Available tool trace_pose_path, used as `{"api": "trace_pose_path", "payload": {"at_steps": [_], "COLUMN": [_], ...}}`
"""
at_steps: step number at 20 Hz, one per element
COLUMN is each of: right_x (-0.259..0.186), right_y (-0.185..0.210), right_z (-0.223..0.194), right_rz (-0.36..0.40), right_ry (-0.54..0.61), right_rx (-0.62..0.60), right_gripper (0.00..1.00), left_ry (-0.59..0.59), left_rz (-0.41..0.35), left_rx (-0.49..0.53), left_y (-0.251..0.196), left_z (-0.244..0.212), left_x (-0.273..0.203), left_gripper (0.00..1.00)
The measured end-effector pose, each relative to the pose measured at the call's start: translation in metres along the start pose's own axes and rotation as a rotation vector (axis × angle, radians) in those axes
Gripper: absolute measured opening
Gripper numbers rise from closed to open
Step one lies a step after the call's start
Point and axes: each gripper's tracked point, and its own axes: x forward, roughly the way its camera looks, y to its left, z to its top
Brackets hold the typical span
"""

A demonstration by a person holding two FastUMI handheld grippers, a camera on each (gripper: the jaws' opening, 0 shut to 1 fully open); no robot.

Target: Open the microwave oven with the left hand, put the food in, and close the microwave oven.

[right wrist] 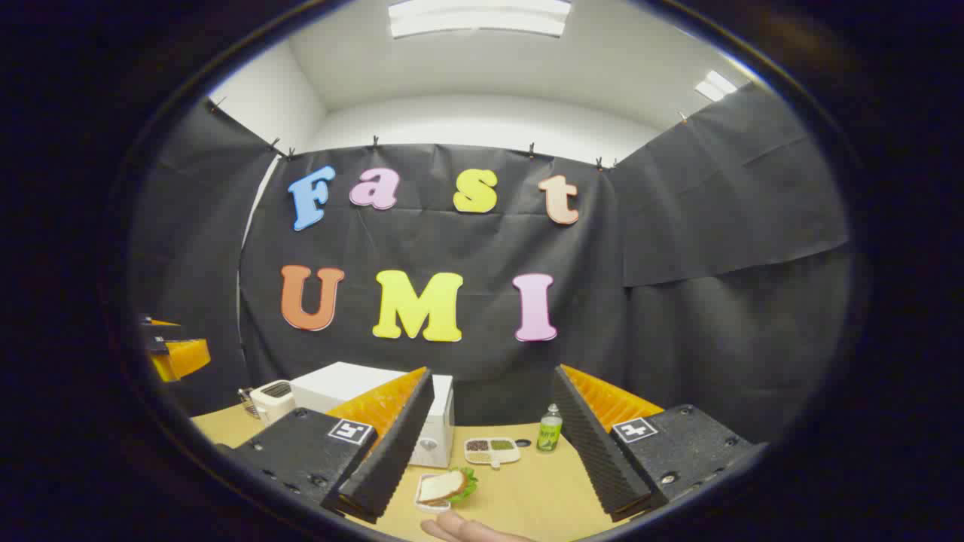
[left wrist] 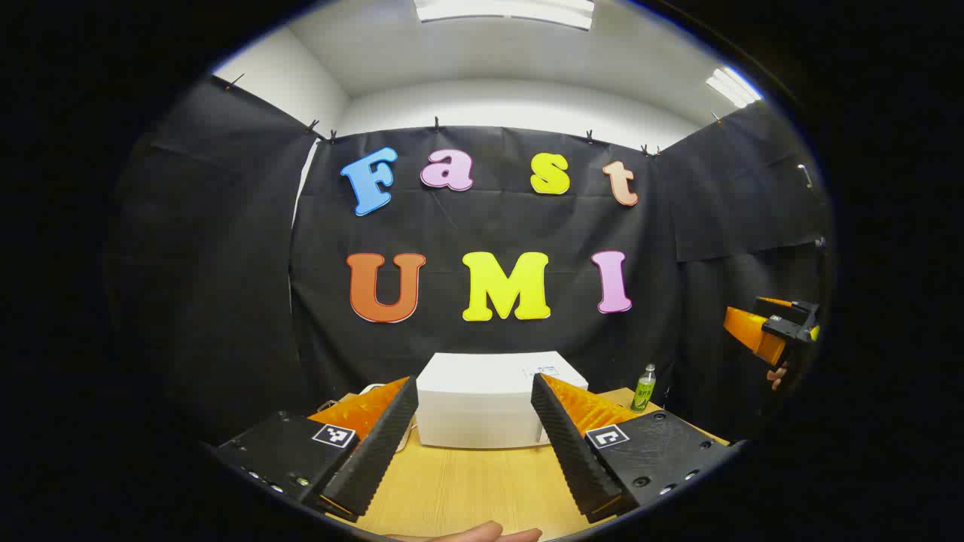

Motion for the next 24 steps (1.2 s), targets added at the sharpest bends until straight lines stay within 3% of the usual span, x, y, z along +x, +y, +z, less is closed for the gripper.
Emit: {"api": "trace_pose_path", "payload": {"at_steps": [1,2,3,4,5,11,12,13,14,16,17,18,24], "right_x": [0.0,0.0,-0.001,-0.002,-0.001,-0.006,-0.009,-0.012,-0.017,-0.024,-0.026,-0.027,-0.023], "right_y": [-0.002,-0.002,-0.003,-0.004,-0.006,-0.015,-0.018,-0.018,-0.016,-0.014,-0.015,-0.016,-0.036], "right_z": [-0.001,0.0,0.0,0.0,0.0,0.002,0.005,0.006,0.008,0.01,0.008,0.006,0.008], "right_rz": [-0.005,-0.005,-0.006,-0.007,-0.009,-0.026,-0.032,-0.028,-0.017,0.009,0.019,0.029,0.021], "right_ry": [-0.004,-0.006,-0.006,-0.007,-0.009,-0.029,-0.036,-0.038,-0.04,-0.044,-0.042,-0.038,-0.083], "right_rx": [-0.001,-0.002,-0.002,0.0,0.002,0.002,-0.001,0.002,0.011,0.031,0.032,0.031,0.031], "right_gripper": [1.0,0.92,0.92,1.0,0.92,0.92,1.0,0.92,1.0,1.0,0.92,1.0,1.0], "left_ry": [0.002,0.003,-0.002,-0.007,-0.01,-0.01,-0.007,-0.007,-0.01,-0.025,-0.027,-0.03,0.024], "left_rz": [0.008,0.012,0.009,0.008,0.011,0.025,0.022,0.017,0.019,0.032,0.032,0.031,-0.058], "left_rx": [-0.01,-0.026,-0.04,-0.044,-0.04,-0.033,-0.028,-0.029,-0.03,-0.039,-0.04,-0.04,-0.057], "left_y": [0.007,0.01,0.011,0.013,0.016,0.023,0.022,0.021,0.021,0.02,0.019,0.014,-0.043], "left_z": [0.0,0.0,0.002,0.004,0.005,0.004,0.004,0.004,0.005,0.011,0.011,0.012,-0.011], "left_x": [0.001,0.002,0.0,-0.002,-0.002,-0.004,-0.005,-0.004,-0.005,-0.002,0.0,0.005,0.054], "left_gripper": [0.95,0.95,0.95,0.95,0.95,0.95,0.95,0.95,0.95,0.95,0.95,0.95,0.95]}}
